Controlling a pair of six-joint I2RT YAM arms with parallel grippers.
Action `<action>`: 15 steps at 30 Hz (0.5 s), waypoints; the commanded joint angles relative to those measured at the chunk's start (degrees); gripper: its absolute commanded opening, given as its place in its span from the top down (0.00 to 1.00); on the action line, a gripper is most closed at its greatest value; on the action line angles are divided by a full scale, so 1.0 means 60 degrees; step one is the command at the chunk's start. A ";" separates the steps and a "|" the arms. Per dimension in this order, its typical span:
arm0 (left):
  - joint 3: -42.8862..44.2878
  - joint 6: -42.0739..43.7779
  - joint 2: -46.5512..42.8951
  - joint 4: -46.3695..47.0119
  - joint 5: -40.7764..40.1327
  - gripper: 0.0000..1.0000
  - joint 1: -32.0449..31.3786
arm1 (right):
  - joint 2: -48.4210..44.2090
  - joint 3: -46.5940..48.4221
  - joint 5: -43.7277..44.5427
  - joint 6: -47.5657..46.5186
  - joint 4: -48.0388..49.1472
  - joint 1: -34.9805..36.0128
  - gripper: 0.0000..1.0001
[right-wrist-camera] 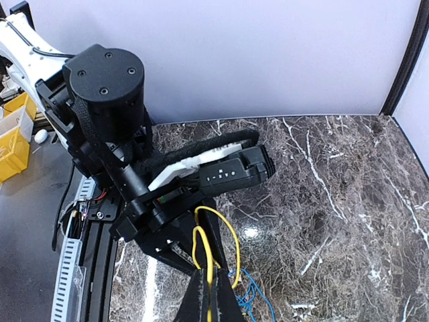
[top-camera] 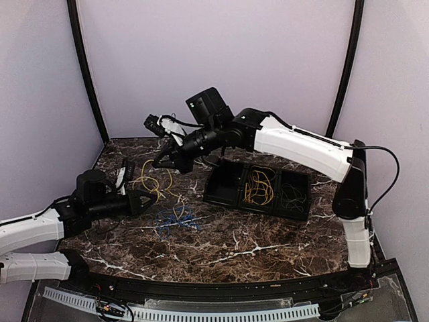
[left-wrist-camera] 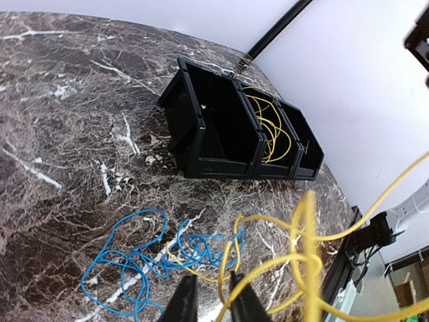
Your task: Untangle the cables
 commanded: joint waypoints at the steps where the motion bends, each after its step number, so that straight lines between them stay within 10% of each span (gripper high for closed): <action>1: -0.0278 0.0119 -0.0183 0.0386 -0.0801 0.91 -0.0063 | -0.0613 0.0223 0.0097 -0.0172 0.0154 -0.0060 1.00; 15: -0.1192 -0.0217 -0.1003 0.0557 -0.1322 0.97 -0.0071 | -0.2191 0.0378 0.0745 -0.0735 -0.0140 -0.0601 1.00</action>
